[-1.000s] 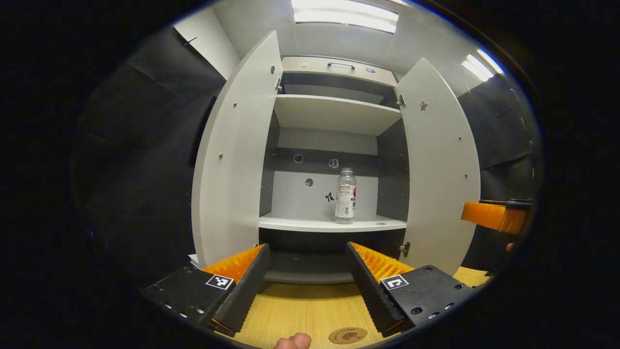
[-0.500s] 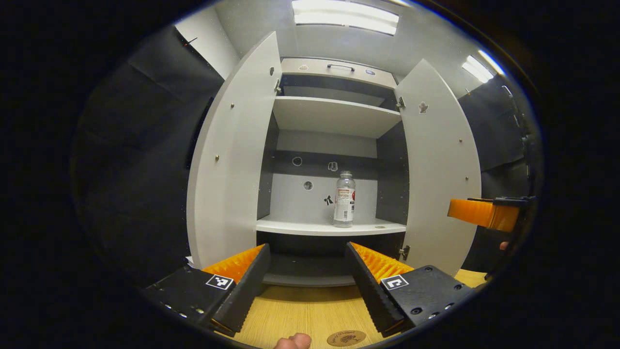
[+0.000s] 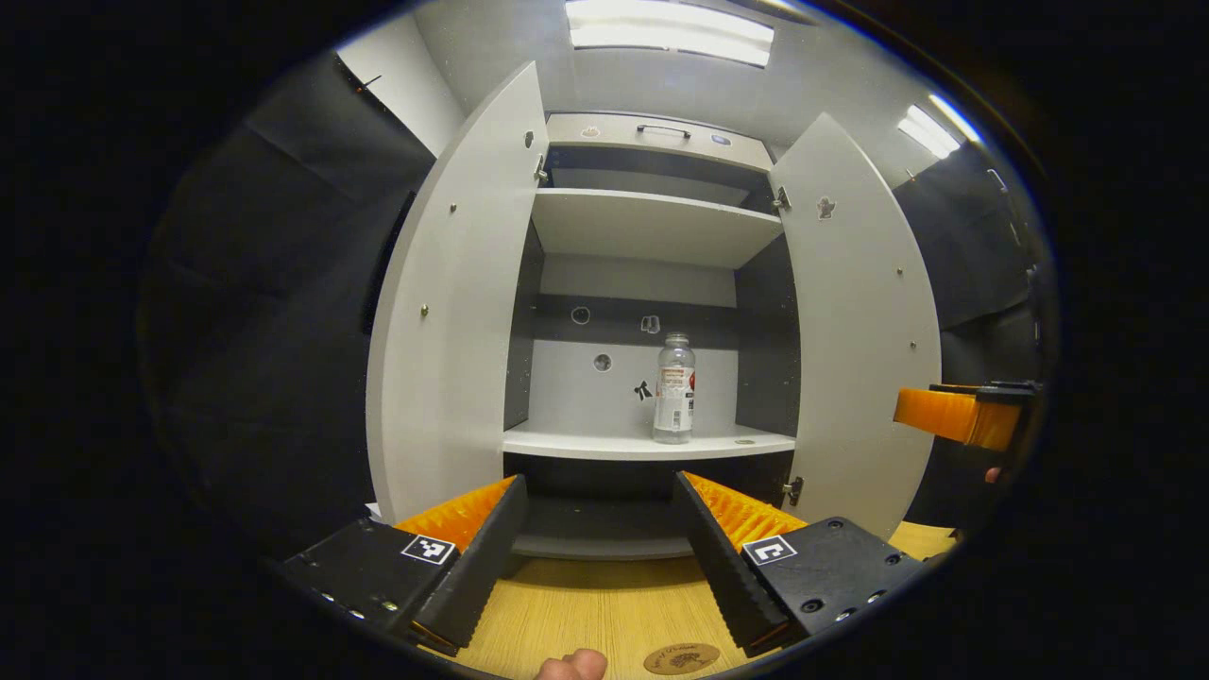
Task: Grasp the bottle in the cabinet with the left hand and place it on the coaster, then close the right door with the right hand and the left door with the left hand.
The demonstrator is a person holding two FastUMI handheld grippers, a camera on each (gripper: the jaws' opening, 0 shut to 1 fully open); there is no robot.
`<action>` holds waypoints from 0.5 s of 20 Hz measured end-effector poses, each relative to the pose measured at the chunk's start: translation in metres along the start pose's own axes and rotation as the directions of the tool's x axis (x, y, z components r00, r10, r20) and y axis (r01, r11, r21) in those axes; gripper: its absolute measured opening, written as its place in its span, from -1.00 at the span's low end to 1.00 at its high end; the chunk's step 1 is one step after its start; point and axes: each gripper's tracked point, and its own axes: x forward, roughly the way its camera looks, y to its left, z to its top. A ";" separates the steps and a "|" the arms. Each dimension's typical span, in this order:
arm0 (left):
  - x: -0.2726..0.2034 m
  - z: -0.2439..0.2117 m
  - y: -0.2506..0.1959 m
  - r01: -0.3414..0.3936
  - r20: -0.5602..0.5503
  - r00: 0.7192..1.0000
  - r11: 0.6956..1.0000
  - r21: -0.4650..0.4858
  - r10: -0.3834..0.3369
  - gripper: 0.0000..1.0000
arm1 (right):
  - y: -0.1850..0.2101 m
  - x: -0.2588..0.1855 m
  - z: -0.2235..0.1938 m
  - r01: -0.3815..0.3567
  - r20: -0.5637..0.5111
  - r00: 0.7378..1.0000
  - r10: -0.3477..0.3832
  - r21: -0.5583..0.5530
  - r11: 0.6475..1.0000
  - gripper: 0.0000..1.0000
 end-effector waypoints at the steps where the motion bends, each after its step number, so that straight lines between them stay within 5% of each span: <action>1: 0.000 0.000 0.000 0.001 -0.001 1.000 1.000 -0.001 -0.001 0.89 | 0.000 -0.001 0.000 0.000 0.002 1.000 0.000 -0.001 1.000 0.65; 10: -0.003 0.000 -0.004 0.011 -0.006 1.000 1.000 -0.002 -0.011 0.89 | 0.001 -0.007 -0.003 0.001 -0.008 1.000 -0.001 -0.006 1.000 0.65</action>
